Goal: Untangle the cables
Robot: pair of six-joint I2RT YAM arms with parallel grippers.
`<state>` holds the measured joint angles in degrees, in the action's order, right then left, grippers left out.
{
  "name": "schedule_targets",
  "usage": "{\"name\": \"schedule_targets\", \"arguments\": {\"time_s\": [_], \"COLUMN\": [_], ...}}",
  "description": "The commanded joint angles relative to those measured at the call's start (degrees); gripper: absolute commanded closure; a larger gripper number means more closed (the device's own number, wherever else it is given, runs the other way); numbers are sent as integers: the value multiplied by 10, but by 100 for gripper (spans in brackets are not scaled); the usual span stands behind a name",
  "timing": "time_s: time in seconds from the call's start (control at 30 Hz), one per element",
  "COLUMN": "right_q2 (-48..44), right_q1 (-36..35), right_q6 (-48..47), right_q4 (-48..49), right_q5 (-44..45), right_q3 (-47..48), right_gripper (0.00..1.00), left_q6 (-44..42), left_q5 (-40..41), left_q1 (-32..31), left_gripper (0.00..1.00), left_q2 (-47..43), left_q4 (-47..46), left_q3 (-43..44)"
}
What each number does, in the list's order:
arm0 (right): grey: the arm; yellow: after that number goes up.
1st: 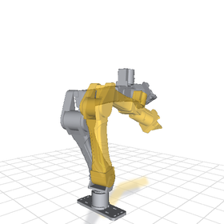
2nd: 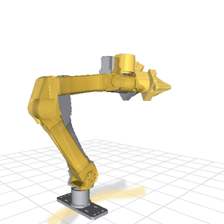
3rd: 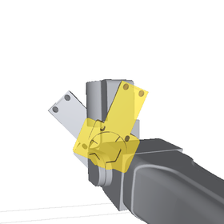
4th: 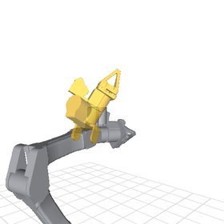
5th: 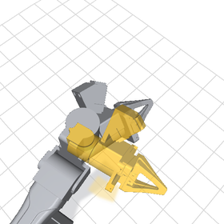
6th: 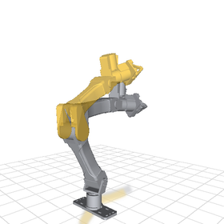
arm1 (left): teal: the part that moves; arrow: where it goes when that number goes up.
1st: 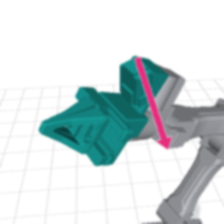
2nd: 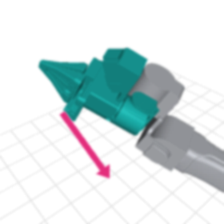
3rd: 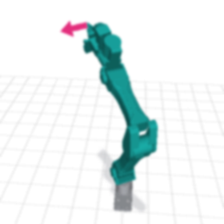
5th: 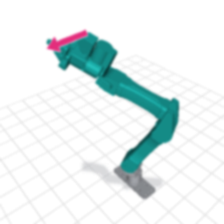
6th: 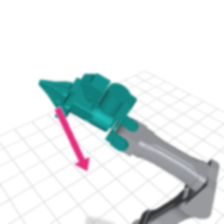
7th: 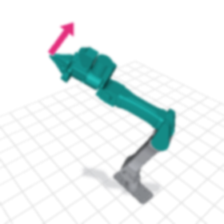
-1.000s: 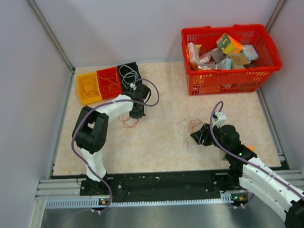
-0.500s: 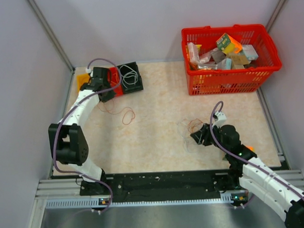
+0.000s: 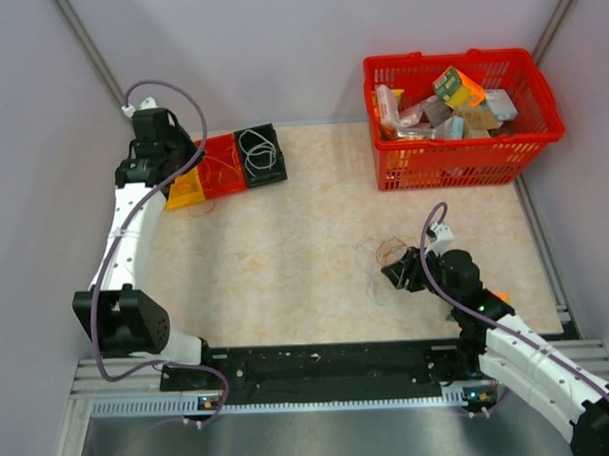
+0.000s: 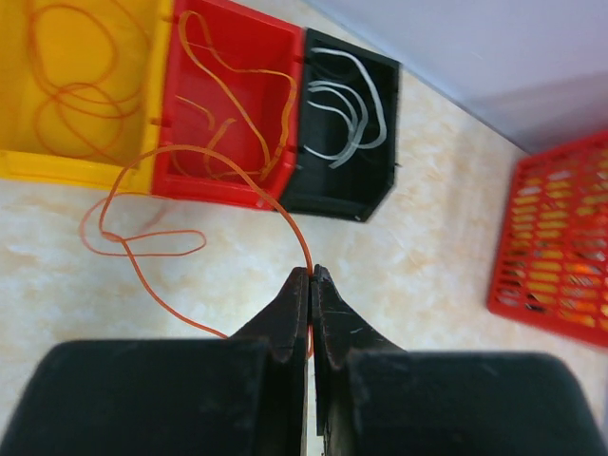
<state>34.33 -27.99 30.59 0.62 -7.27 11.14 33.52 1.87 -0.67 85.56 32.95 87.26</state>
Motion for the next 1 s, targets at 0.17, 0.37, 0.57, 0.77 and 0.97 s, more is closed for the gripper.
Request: {"name": "schedule_targets", "arguments": {"time_s": [0.17, 0.37, 0.57, 0.77, 0.97], "right_q2": [3, 8, 8, -1, -4], "right_q1": [4, 4, 4, 4, 4], "right_q6": [-7, -7, -7, -8, -6], "right_q4": [21, 23, 22, 18, 17], "right_q5": [-4, -5, -5, -4, -3], "right_q3": [0, 1, 1, -1, -1], "right_gripper": [52, 52, 52, 52, 52], "left_q6": [-42, -80, -97, -93, -89], "left_q5": [-179, -190, -94, -57, -56], "left_q1": [-31, -86, -194, -214, -225], "left_gripper": [100, 100, 100, 96, 80], "left_q2": [-110, -131, -68, 43, 97], "left_q4": [9, 47, 41, 16, -18], "left_q3": [-46, -105, -166, -169, -167]}}
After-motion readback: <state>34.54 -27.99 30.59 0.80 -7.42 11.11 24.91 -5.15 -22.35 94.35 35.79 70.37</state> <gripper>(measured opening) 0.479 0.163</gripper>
